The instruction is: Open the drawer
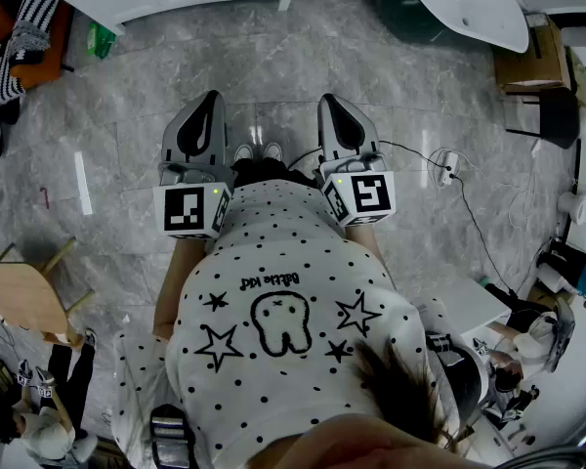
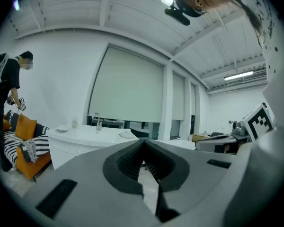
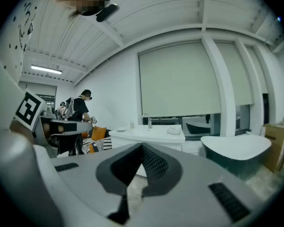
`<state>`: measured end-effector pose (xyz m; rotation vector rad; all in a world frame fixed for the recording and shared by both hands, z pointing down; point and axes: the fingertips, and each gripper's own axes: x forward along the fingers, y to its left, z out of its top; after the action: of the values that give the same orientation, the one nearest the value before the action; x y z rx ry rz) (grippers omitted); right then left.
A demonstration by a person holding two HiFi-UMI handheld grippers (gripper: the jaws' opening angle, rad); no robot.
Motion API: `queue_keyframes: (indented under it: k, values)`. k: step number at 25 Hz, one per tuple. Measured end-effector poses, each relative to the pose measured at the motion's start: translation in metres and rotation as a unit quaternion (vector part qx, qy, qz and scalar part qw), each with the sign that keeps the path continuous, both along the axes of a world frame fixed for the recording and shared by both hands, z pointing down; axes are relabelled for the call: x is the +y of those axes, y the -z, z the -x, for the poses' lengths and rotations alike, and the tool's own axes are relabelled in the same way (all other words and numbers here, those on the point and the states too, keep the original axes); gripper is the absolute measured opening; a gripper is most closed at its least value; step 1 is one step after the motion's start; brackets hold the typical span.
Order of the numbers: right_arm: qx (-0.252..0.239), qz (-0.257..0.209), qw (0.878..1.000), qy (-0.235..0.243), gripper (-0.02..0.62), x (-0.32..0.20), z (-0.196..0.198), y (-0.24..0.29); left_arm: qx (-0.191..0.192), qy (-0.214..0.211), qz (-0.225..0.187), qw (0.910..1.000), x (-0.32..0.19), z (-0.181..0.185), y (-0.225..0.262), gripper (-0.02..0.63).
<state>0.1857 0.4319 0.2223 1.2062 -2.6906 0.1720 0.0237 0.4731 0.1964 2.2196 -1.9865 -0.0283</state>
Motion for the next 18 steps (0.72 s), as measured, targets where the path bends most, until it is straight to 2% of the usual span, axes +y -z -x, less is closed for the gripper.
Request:
queue_keyframes:
  k: [18]
  values:
    - [0.004,0.001,1.0,0.006,0.014,-0.003,0.008,-0.002,0.009,0.009,0.002,0.9999,-0.006,0.013,-0.003,0.003]
